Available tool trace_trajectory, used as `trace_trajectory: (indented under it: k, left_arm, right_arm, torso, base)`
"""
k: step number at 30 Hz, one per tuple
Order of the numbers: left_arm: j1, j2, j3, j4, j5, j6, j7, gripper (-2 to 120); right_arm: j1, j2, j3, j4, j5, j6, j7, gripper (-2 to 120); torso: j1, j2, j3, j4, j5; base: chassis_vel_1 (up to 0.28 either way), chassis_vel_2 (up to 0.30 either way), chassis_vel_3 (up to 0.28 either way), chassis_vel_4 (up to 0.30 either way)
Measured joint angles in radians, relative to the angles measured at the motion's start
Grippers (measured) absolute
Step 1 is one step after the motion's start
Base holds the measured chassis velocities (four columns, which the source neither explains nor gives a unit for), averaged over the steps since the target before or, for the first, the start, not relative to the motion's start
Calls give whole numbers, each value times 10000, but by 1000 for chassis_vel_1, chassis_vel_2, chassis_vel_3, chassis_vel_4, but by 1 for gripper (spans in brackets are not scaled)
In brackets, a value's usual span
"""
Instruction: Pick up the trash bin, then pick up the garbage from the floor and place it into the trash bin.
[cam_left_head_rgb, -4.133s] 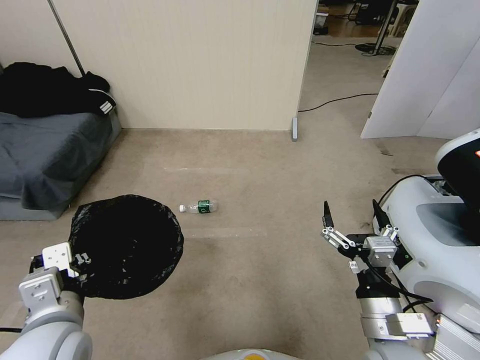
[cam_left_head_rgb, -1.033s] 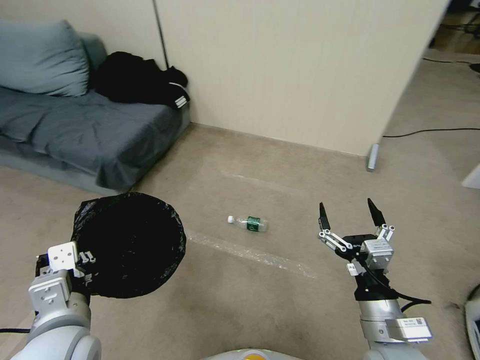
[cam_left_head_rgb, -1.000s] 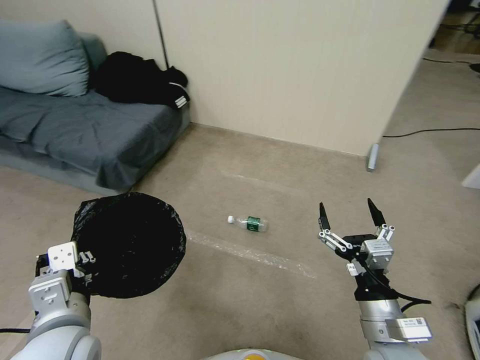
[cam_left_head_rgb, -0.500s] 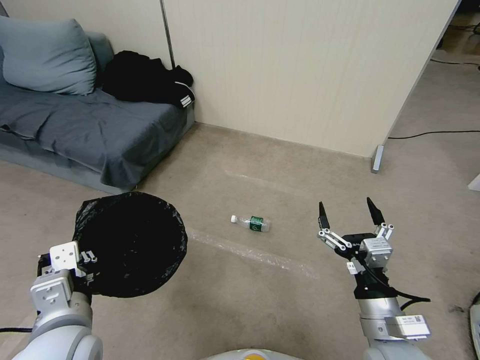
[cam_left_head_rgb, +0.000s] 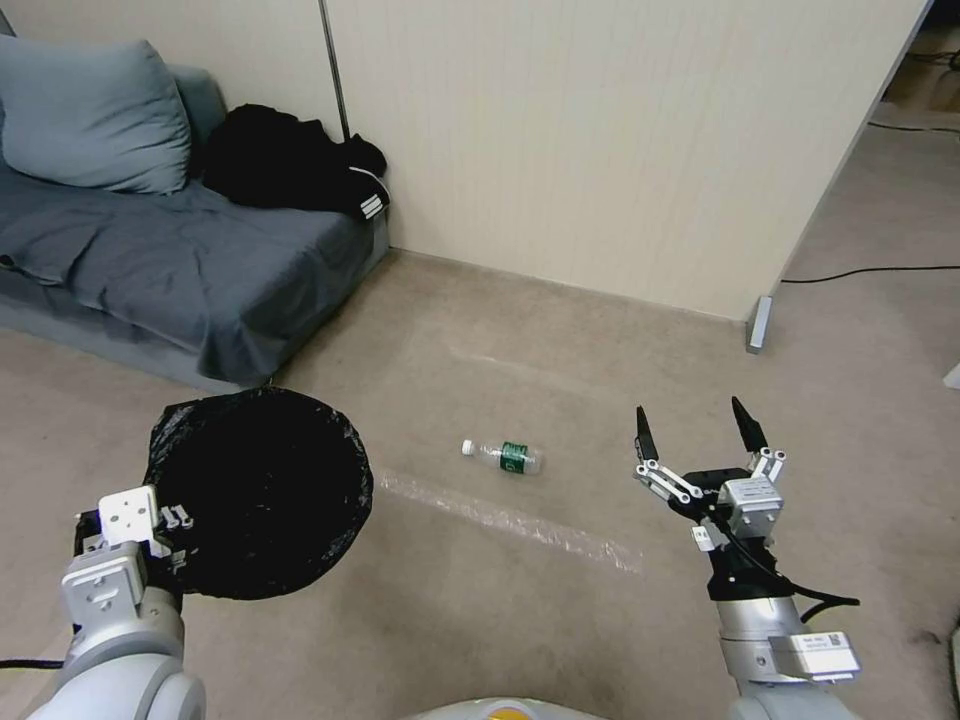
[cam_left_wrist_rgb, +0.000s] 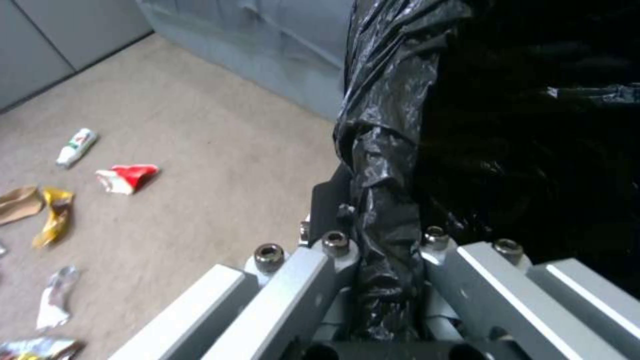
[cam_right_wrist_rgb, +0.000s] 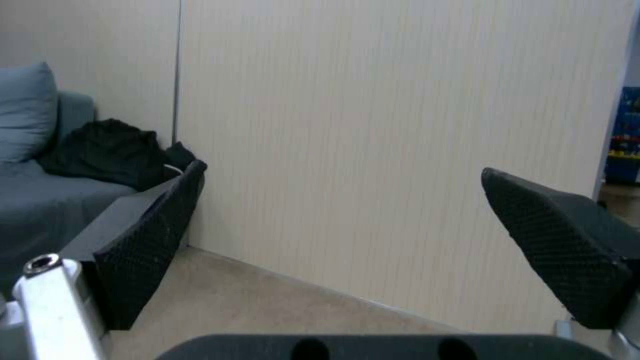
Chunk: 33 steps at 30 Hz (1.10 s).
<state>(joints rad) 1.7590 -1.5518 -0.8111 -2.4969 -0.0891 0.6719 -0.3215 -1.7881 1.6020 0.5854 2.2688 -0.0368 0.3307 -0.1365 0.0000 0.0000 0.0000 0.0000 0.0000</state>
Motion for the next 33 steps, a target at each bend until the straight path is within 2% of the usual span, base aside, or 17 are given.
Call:
trace_trajectory:
  k: [11,21,25,26,27,29,30,33]
  left_arm:
    - [-7,-7,24,34,50,1,-7,1]
    - [-8,-7,71,103,100,2,-7,1]
    - [28,18,224,152,177,-12,-8,1]
    - [28,18,224,152,177,-12,-8,1]
    - [50,45,237,152,184,-16,-8,1]
    - [74,81,241,153,186,-22,-6,1]
    - [74,81,241,153,186,-22,-6,1]
    - [163,105,281,153,215,-35,6,1]
  right_arm:
    - [91,24,-98,-56,-5,198,-154,100]
    - [210,-86,-86,-155,-3,496,-278,100]
    - [1015,-1111,-138,-656,-294,459,-279,100]
    - [1015,-1111,-138,-656,-294,459,-279,100]
    - [1376,-1659,-234,-932,-326,395,-268,100]
    - [1853,-2263,-379,-1357,-334,240,-289,100]
    - [1853,-2263,-379,-1357,-334,240,-289,100]
    - [2591,-3025,-812,-2205,-283,-103,-435,100]
  torso:
    - [1,0,1,0,-1]
    - [-1,0,-1,-2,0]
    - [-1,0,0,-1,2]
    - [-1,0,0,-1,2]
    - [0,0,0,1,3]
    - [0,0,0,0,3]
    - [0,0,0,0,3]
    - [0,0,0,0,2]
  base:
    - [-181,181,180,-182]
    - [-20,16,9,-16]
    - [0,0,0,0]
    - [0,0,0,0]
    - [0,0,0,0]
    - [0,0,0,0]
    - [0,0,0,0]
    - [0,0,0,0]
